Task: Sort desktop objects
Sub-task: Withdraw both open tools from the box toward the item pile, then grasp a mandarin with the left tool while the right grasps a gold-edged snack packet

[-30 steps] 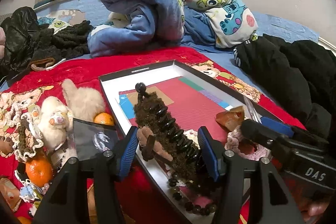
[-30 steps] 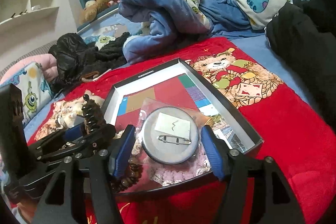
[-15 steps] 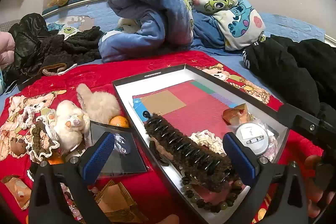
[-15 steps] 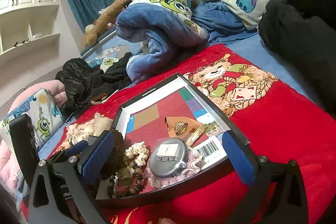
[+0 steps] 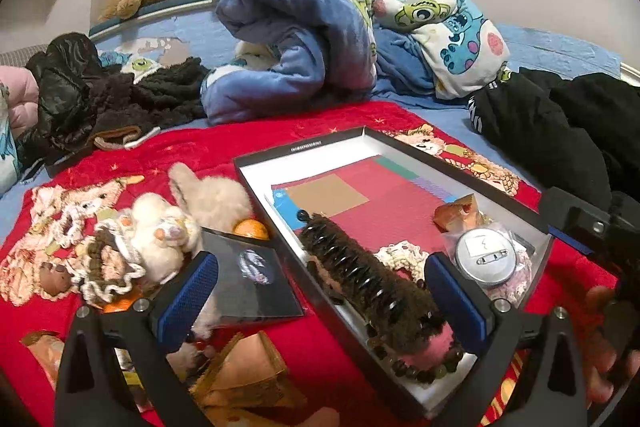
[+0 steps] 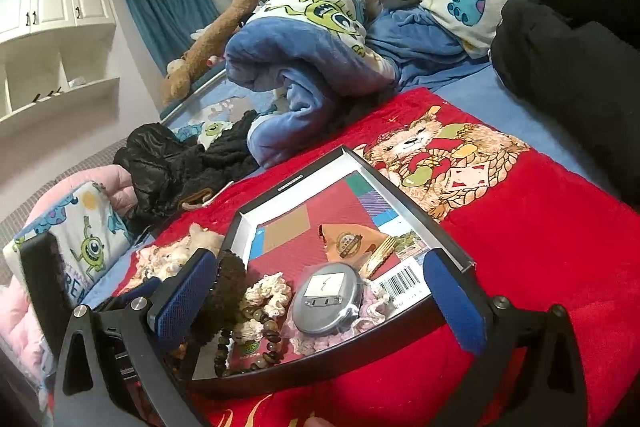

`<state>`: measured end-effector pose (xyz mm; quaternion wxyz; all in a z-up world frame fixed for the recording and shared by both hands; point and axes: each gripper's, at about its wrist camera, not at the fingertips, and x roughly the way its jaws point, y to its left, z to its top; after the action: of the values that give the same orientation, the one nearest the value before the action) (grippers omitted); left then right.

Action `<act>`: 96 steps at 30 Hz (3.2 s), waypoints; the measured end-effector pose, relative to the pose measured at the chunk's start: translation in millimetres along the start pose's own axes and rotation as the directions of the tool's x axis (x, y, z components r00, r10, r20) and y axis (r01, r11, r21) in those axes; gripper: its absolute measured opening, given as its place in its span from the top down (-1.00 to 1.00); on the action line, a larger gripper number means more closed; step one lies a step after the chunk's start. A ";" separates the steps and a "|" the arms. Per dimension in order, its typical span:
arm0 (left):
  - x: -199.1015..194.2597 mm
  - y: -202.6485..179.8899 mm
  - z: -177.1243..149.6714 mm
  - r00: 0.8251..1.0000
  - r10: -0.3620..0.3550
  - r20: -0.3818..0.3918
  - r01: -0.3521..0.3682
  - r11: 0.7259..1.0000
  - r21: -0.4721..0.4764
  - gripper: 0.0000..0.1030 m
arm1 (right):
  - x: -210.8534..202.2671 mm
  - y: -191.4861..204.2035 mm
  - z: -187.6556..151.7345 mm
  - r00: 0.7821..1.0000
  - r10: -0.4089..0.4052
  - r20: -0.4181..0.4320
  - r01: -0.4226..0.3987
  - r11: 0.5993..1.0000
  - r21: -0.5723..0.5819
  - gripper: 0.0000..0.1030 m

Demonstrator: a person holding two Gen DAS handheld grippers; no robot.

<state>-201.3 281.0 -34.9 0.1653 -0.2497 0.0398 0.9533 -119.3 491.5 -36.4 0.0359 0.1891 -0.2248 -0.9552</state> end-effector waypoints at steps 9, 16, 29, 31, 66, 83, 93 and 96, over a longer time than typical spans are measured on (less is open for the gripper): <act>-52.8 55.3 36.7 0.994 0.100 -0.034 -0.099 0.995 0.027 -1.00 | -7.4 28.4 1.0 0.993 -0.115 -0.027 0.115 0.993 -0.027 -1.00; -140.0 119.7 85.8 0.989 0.147 0.032 -0.146 0.989 -0.030 -1.00 | -24.1 91.0 22.1 0.999 -0.042 -0.029 0.041 0.999 -0.030 -1.00; -204.5 165.2 65.7 0.970 0.239 0.043 -0.236 0.969 -0.070 -1.00 | -18.5 220.6 10.3 0.999 0.030 -0.034 -0.035 0.987 -0.159 -1.00; -195.4 164.2 51.3 0.970 0.241 0.003 -0.241 0.969 -0.056 -1.00 | -19.6 223.3 1.4 0.999 0.028 -0.017 -0.031 0.984 -0.175 -1.00; -60.0 158.7 -76.3 0.943 0.091 -0.320 -0.113 0.992 -0.049 -0.96 | 66.4 177.8 -104.1 0.899 -0.034 -0.436 -0.075 0.971 -0.229 -0.70; -44.6 162.0 -86.4 0.926 0.073 -0.370 -0.109 0.991 -0.079 -0.50 | 73.9 180.6 -112.8 0.883 -0.098 -0.459 -0.035 0.962 -0.271 0.12; -58.8 153.0 -82.9 0.936 0.092 -0.338 -0.117 0.992 -0.053 0.25 | 69.8 187.8 -114.1 0.887 -0.076 -0.456 -0.049 0.966 -0.256 0.20; -64.0 157.8 -82.8 0.939 0.062 -0.337 -0.097 0.991 -0.088 0.26 | 66.8 193.3 -115.2 0.887 -0.063 -0.458 -0.060 0.966 -0.250 0.20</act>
<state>-163.4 100.3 -76.8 0.1045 -0.4139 0.0282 0.9039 -140.9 260.1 -69.1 0.1117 0.4047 -0.0839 -0.9037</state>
